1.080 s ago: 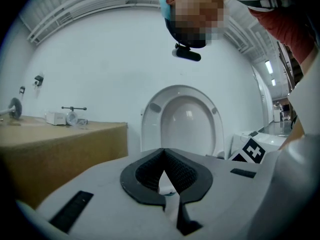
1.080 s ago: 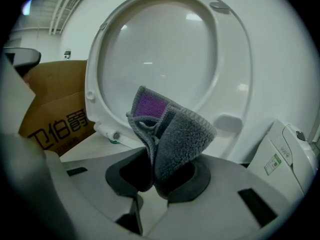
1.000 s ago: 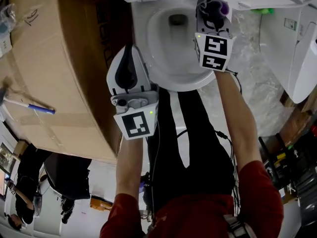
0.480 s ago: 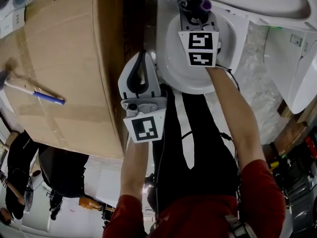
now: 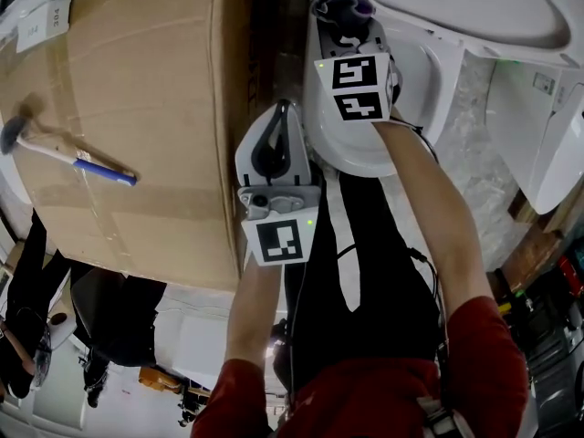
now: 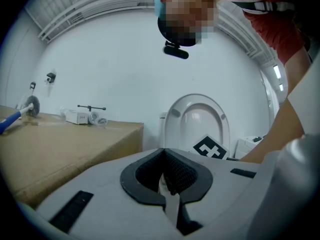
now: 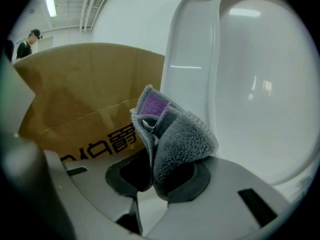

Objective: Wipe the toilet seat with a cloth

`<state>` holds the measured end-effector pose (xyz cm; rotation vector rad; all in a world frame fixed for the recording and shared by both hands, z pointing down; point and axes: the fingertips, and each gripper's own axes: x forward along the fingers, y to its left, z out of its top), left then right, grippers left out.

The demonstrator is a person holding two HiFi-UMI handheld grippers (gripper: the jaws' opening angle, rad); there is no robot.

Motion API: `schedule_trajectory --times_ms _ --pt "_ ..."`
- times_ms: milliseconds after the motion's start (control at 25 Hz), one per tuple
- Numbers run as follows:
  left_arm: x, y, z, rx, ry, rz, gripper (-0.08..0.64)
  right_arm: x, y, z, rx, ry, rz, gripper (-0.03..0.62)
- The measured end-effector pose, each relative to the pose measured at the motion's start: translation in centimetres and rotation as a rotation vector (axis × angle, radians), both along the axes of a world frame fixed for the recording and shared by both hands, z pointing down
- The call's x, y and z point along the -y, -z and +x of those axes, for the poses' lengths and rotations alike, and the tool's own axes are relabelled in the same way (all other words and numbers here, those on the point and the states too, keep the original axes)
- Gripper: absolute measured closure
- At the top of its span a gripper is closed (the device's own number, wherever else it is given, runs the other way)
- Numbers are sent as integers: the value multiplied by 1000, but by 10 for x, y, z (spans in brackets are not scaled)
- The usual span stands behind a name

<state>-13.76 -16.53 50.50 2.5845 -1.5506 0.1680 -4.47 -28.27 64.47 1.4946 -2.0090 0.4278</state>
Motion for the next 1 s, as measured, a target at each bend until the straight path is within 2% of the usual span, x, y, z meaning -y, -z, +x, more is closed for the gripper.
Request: schedule_trajectory --times_ms 200,480,680,880,1000 --pt "2 12 -2 -12 -1 3 548 -1 42 -7 -23 37 73 509" --pt "8 51 5 -26 -9 32 548 9 132 0 -85 62 177 509" --pt "19 88 20 -41 -20 73 548 18 204 10 -86 63 266 509" --pt "22 127 37 -54 -39 101 548 14 259 18 -82 86 309 509" --pt "21 147 51 -55 -58 114 548 13 290 36 -82 65 343 509"
